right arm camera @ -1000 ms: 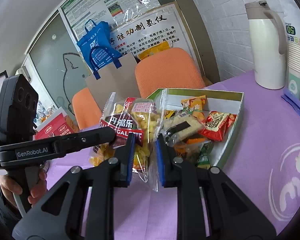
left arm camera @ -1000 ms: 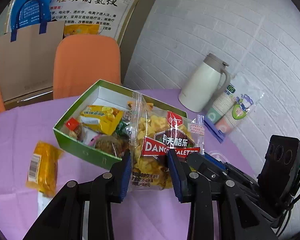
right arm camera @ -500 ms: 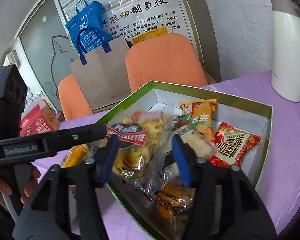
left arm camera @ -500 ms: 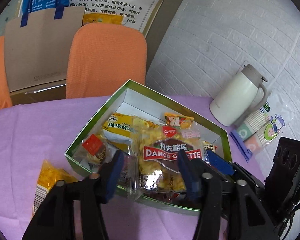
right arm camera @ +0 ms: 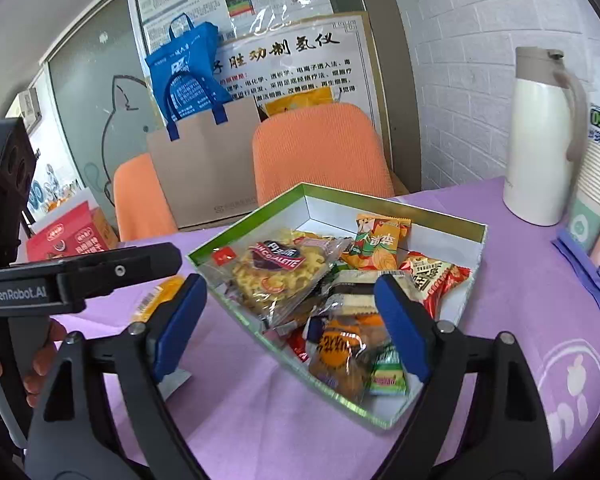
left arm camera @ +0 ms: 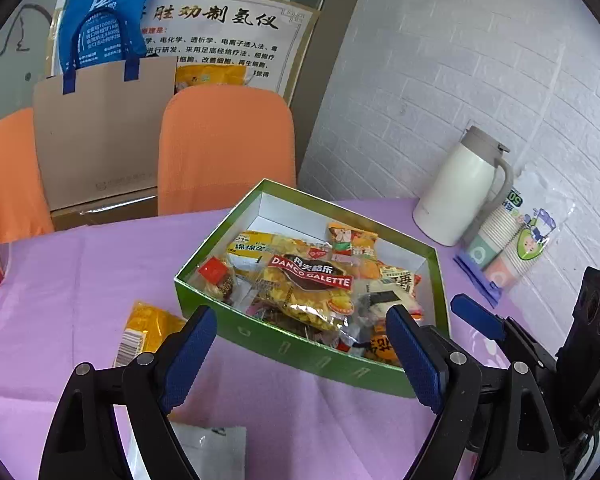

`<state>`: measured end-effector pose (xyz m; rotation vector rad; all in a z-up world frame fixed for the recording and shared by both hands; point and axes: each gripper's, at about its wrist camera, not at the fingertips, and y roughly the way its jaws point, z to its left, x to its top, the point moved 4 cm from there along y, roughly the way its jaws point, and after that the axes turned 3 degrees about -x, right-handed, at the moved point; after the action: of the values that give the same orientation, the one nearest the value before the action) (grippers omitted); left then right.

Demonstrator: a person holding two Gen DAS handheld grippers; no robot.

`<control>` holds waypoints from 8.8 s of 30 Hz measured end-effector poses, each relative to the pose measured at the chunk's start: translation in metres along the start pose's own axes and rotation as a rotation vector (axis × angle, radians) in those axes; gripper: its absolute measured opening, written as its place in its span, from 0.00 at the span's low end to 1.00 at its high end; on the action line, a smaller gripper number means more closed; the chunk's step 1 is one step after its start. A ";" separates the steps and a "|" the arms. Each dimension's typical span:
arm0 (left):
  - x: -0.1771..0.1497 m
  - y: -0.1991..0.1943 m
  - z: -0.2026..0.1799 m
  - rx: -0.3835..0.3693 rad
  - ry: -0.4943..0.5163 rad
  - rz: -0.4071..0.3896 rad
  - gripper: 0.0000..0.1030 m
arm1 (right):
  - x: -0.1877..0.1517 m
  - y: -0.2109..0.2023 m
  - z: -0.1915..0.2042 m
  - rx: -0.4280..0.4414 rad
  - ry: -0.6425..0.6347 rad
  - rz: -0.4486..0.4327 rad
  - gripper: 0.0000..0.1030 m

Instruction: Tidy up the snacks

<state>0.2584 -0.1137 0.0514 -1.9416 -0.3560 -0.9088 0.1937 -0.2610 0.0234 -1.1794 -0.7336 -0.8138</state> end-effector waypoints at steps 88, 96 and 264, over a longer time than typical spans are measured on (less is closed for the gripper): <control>-0.073 -0.034 -0.011 -0.136 0.034 0.099 0.30 | -0.071 -0.030 0.060 0.182 0.054 0.135 0.30; -0.043 0.007 -0.075 -0.179 0.171 0.125 0.30 | -0.046 -0.037 -0.003 0.092 0.090 0.058 0.30; -0.063 -0.051 -0.075 -0.006 0.019 -0.092 1.00 | -0.047 -0.073 -0.048 -0.114 0.010 0.054 0.99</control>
<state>0.1521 -0.1425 0.0598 -1.9339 -0.4353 -0.9880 0.1107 -0.3133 0.0092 -1.2912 -0.6510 -0.8247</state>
